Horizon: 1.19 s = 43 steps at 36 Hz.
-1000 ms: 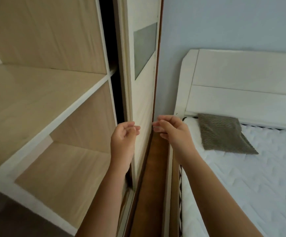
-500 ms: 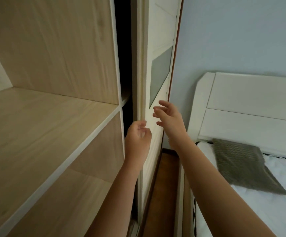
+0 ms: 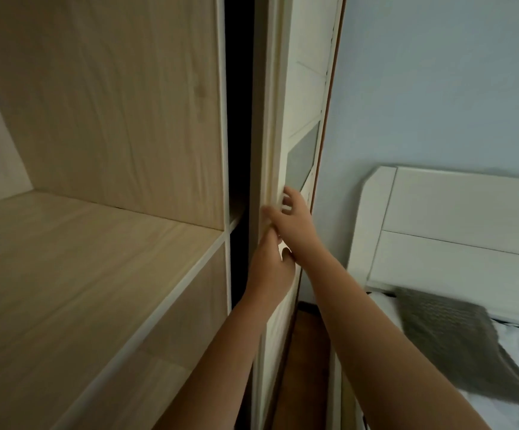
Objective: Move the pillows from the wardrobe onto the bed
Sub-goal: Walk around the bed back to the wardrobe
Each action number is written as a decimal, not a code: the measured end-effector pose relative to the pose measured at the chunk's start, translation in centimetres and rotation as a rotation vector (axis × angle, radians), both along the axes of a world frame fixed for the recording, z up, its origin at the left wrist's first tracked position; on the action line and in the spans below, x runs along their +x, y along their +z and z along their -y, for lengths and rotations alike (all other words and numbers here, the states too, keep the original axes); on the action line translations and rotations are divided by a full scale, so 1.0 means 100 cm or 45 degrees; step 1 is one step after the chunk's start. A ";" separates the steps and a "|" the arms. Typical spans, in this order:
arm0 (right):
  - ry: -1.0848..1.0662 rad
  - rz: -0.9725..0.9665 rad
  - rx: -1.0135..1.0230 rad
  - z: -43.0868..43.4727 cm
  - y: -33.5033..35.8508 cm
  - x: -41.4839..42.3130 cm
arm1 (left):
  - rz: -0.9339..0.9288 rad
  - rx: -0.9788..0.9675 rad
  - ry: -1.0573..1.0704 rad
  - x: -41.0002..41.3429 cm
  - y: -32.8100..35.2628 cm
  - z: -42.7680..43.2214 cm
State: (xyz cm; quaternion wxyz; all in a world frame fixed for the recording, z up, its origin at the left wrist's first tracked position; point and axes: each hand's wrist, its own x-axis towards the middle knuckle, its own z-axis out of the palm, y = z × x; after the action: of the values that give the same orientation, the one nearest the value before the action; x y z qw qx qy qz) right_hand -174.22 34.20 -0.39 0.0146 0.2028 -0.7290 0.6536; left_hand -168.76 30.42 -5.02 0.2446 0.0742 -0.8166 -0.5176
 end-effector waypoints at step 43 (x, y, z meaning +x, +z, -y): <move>0.181 -0.413 0.518 -0.028 -0.001 0.225 | -0.191 -0.087 0.355 0.236 -0.018 -0.037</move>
State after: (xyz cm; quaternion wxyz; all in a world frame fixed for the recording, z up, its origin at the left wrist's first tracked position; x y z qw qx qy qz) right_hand -151.67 36.99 -0.49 0.0441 0.3543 -0.8173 0.4522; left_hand -145.19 34.11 -6.78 0.3768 0.1395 -0.7949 -0.4547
